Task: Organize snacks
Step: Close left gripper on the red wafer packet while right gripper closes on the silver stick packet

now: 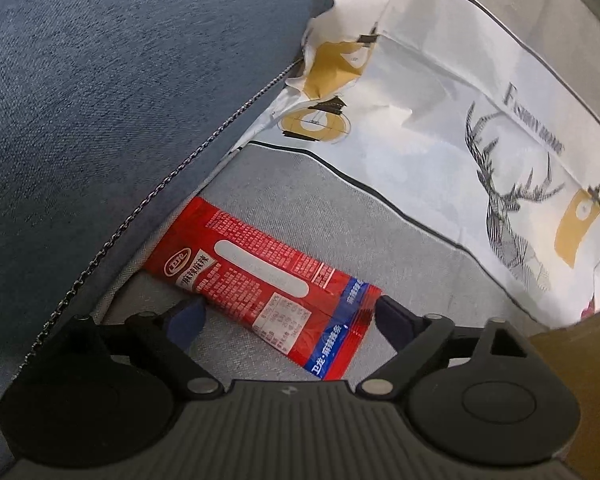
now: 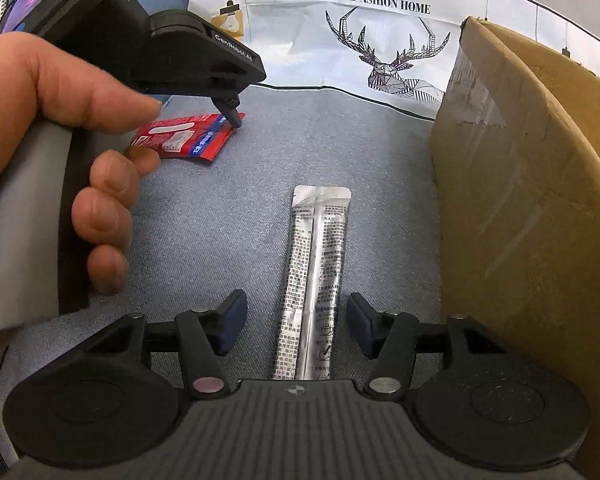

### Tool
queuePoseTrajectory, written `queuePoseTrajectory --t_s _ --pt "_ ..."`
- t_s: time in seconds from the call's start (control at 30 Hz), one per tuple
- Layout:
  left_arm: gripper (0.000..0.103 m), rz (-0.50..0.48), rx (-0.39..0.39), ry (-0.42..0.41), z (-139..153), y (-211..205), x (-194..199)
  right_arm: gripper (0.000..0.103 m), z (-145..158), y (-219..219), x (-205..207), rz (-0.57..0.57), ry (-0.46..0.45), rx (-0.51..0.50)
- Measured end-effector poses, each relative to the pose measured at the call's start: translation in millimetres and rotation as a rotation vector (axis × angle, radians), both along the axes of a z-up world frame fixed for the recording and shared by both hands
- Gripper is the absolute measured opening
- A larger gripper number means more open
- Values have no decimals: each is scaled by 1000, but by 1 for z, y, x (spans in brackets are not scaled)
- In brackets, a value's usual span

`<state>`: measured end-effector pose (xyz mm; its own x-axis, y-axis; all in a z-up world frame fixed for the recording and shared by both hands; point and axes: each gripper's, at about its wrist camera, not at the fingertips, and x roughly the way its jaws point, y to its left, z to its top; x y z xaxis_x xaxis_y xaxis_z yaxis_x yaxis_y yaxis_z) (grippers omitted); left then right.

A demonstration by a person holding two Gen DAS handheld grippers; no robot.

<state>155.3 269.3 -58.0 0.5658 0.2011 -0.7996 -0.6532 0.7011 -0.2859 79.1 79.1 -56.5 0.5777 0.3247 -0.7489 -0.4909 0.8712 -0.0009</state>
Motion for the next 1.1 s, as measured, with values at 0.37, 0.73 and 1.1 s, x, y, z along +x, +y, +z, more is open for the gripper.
queuePoseTrajectory --t_s 0.37,0.73,1.1 --pt "92 11 118 107 -5 -3 19 58 -1 3 -2 16 -14 -15" --pt "14 -195 259 122 8 -26 -4 58 -1 4 -6 17 -32 -17" --pt "1 -267 79 19 18 -10 -64 29 2 0 -16 28 -47 -1"
